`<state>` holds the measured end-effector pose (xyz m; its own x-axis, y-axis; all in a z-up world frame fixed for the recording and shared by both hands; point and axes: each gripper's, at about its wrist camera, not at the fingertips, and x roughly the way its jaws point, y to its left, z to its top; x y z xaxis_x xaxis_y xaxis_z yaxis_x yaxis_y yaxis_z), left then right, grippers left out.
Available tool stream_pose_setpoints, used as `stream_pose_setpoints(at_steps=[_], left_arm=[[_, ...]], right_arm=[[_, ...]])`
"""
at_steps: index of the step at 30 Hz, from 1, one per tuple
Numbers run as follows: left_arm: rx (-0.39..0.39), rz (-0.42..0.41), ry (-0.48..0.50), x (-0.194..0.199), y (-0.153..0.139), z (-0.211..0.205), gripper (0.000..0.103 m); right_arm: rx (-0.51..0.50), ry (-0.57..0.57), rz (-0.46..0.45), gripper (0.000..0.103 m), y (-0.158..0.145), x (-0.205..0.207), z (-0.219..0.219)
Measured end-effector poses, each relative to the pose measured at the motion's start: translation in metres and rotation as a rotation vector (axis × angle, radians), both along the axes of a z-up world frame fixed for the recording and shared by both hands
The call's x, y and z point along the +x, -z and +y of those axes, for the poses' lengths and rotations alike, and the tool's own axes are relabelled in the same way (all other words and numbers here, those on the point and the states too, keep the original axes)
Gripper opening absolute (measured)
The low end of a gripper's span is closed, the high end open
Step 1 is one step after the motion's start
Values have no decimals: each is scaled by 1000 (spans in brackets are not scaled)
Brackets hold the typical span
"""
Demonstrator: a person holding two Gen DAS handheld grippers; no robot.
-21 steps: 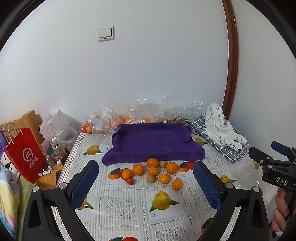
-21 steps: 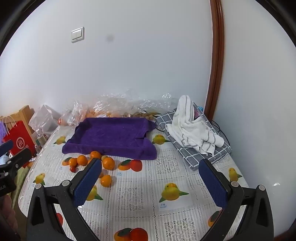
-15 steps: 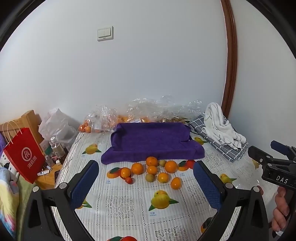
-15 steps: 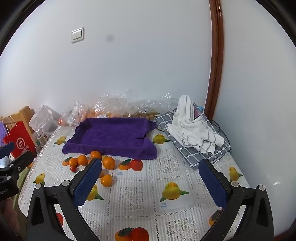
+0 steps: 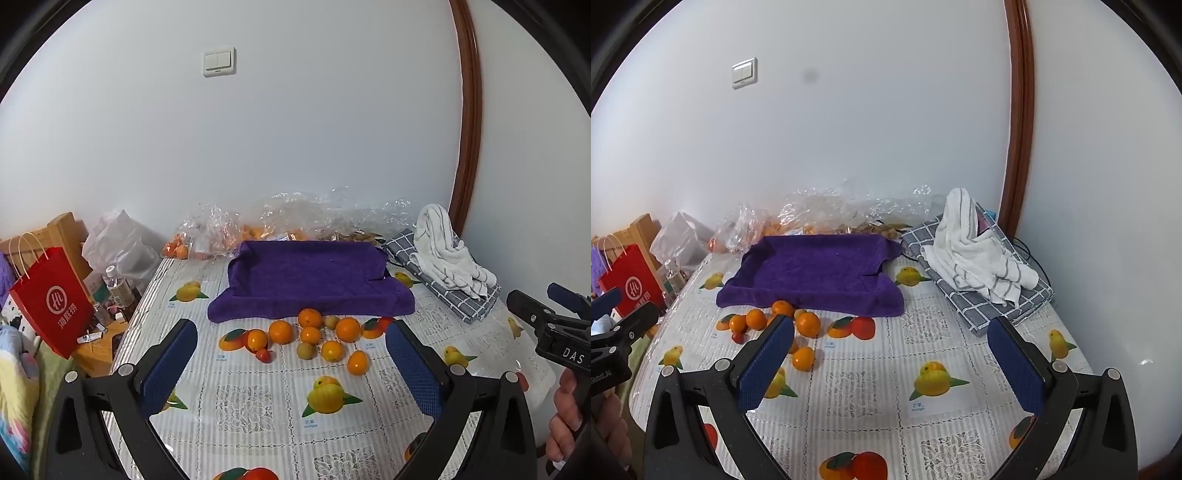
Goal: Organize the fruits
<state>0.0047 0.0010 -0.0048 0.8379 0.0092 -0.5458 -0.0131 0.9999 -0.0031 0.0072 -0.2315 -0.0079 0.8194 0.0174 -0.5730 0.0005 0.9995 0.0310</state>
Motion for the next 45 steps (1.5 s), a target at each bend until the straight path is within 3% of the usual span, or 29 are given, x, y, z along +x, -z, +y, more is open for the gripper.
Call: stream_pose_setpoints(at_steps=[45], left_arm=[[-29,-11,17,-13,-1,4,103]], right_arm=[[13,-29,-6,103,6,-6,14]])
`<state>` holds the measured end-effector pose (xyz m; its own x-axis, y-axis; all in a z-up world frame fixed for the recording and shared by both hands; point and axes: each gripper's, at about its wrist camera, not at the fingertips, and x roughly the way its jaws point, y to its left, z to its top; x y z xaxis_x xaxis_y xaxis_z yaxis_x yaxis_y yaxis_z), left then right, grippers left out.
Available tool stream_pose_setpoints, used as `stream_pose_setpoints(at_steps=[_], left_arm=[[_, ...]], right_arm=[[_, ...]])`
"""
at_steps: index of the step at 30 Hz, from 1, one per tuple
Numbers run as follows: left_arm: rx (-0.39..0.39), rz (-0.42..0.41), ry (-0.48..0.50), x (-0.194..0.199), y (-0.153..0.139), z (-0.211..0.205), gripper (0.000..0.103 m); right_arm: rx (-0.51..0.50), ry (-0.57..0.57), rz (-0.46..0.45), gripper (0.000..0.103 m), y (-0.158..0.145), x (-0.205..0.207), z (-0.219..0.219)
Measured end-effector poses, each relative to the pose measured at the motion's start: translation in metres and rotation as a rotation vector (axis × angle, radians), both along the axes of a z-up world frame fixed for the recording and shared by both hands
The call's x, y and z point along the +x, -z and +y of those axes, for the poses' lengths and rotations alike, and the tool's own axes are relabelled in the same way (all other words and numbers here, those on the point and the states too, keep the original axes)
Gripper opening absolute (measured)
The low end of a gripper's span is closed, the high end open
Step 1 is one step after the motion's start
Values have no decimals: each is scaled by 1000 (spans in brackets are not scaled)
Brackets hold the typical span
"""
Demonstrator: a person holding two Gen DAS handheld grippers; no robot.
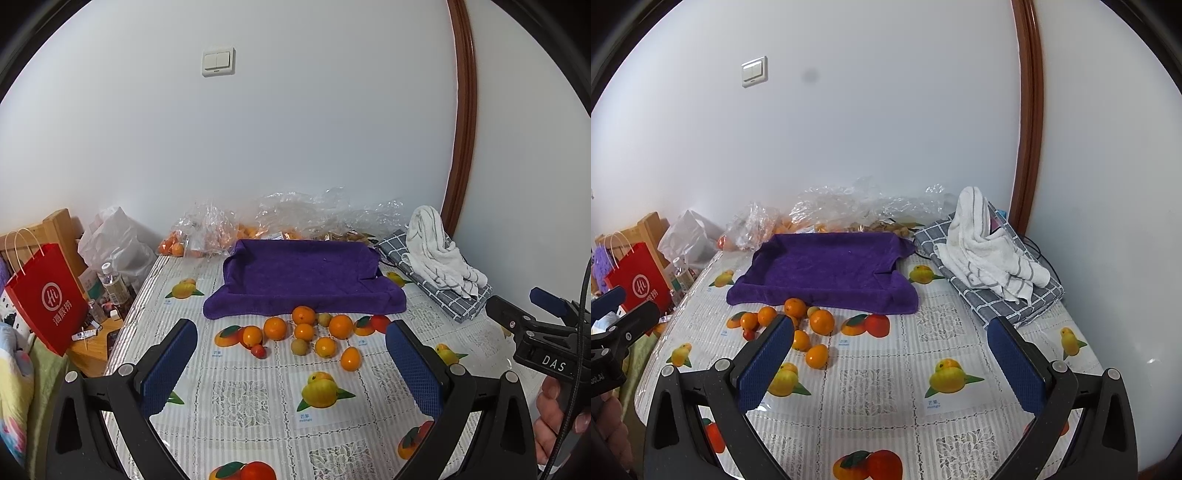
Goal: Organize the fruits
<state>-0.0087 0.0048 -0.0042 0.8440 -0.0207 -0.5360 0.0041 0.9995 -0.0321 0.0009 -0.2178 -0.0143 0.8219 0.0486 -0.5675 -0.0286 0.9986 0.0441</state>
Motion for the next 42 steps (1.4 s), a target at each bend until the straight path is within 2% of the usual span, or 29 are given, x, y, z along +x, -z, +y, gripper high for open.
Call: stream_pose_setpoints(at_steps=[12,22,29,33,36,42], left_arm=[[2,-9,-7,-1,-1,4,103],[-8,-1,-35,20,9,19,103],[-22,13,-55,43,19,33,103],[-23,45,-57,62,37,48,103],[-2,87,-81,74,55,62,103],[7,176,-128,89,97,96,102]], right_arm=[[2,4,-9,103,1,0,1],[-19,8,-12,103,11,17,9],[21,-4,32,103,25,45,9],[31,-37,94,102,44,66,15],[44,-63,152,95,70,82,25],[13,-169,242,71,130,100,66]])
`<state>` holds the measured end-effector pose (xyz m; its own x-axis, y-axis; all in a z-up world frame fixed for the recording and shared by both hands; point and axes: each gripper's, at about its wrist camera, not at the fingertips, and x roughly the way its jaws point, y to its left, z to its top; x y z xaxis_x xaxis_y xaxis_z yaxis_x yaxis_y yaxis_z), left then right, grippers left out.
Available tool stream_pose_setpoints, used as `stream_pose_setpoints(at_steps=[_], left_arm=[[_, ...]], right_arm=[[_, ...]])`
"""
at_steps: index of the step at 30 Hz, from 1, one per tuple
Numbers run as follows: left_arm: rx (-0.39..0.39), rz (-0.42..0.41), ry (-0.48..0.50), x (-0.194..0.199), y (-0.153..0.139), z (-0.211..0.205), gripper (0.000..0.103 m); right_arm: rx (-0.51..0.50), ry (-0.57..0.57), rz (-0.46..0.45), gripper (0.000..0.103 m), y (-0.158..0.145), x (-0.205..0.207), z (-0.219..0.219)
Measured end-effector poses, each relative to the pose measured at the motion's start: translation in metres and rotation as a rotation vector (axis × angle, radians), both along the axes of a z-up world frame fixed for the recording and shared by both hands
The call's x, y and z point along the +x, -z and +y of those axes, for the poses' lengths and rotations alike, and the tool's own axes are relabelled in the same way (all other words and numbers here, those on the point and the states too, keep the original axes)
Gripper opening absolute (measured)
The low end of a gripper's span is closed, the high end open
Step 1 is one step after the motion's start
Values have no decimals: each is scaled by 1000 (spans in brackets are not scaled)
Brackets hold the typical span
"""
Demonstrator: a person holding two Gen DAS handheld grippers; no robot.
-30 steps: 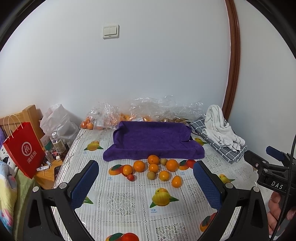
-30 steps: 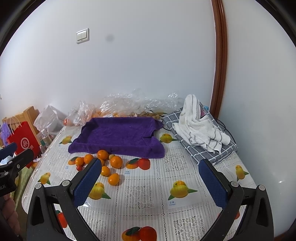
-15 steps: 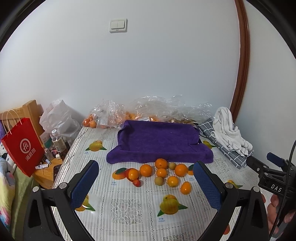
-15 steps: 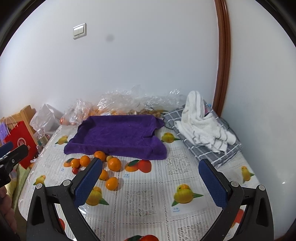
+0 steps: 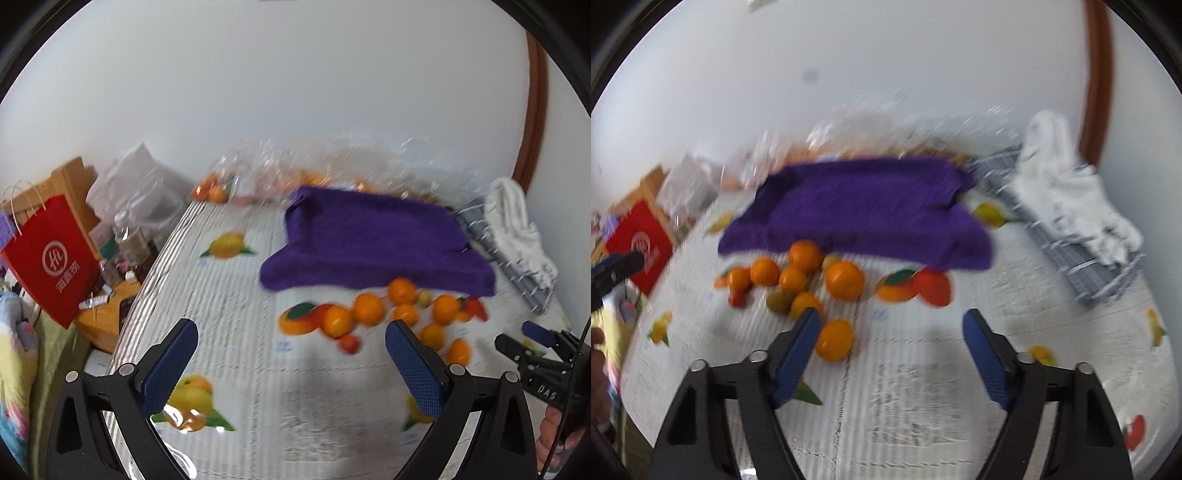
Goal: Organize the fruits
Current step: 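Grasp a small red fruit with the left gripper while the right gripper grasps an oval orange fruit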
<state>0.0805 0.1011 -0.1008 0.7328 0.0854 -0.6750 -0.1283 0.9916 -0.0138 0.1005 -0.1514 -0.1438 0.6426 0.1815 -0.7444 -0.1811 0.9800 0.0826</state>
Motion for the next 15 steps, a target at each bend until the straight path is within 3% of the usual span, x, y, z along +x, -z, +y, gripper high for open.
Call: stream_pose_setpoints(at_steps=[2,10,13,15], left_arm=[[7,14,-19,1,12,9,102],[-63,91,-8,14,48,22,97],[-88,110,23,23,58,13,96],[-102,121,49,30,65,5,92]], right_arm=[[-5,-39,33,58,20,4,13],[67,-59,91,54,52,17,27],[77,-69,104,39,59,21,30],[75,-77,85,36,57,21,31]])
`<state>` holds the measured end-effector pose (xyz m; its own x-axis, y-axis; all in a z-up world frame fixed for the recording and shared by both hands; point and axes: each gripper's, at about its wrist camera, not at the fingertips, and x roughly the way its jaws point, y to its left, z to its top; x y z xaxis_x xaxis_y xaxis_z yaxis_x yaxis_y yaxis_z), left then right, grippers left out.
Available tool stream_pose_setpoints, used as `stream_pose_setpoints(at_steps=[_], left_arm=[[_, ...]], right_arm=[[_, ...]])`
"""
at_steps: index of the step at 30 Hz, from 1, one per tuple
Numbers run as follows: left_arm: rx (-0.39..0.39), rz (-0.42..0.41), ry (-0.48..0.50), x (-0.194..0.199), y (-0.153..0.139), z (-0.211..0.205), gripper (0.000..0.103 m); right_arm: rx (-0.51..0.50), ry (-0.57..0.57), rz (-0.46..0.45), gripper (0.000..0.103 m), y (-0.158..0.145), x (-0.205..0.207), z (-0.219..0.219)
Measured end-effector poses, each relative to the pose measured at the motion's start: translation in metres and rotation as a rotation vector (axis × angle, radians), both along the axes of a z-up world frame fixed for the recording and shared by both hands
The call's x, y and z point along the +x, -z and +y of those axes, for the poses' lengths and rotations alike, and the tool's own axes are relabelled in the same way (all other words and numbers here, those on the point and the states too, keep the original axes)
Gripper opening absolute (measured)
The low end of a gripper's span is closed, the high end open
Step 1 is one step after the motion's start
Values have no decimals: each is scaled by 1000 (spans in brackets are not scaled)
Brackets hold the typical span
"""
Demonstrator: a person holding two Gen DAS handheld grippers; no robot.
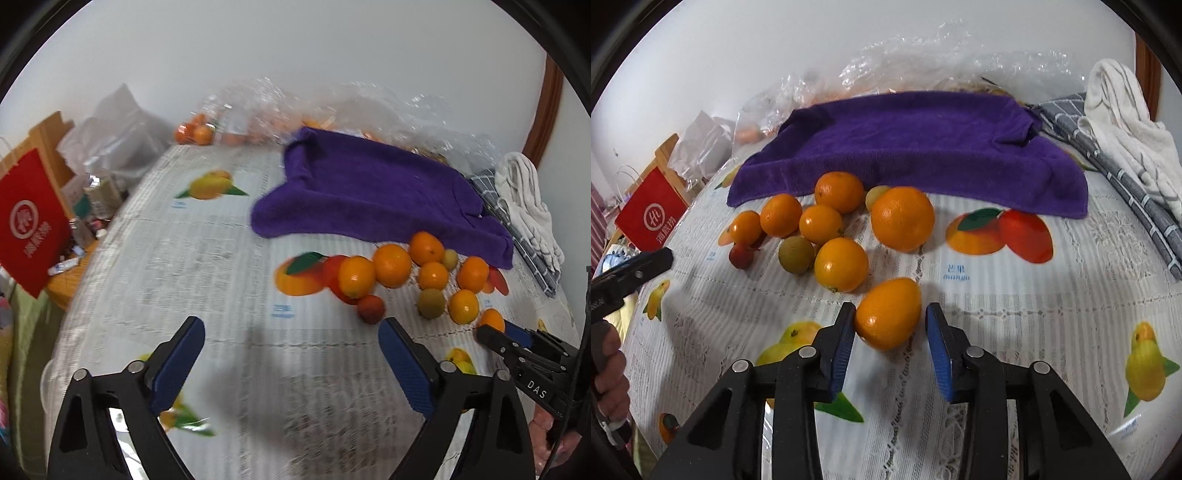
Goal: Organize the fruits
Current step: 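Grasp a small red fruit with the left gripper while the right gripper grasps an oval orange fruit, then carry both held fruits up and over onto the purple towel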
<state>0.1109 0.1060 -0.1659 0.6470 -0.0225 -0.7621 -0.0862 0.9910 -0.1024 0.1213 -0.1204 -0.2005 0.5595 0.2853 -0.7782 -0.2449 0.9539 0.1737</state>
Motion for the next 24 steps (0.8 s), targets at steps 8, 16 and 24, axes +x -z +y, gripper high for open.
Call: stream_pose_setpoints(at_steps=[8,16,24], left_arm=[[-14,52,90,27,25,-32,66],[37,38,103,33,29,-47,36],[-8,71,131,32,23,-41,23]], right_arm=[[-23,49,-24,36,-8,6,-30],[-46,74,-28,36,-10,15,-45],[-39,73,-27,36,-19,20,-36]])
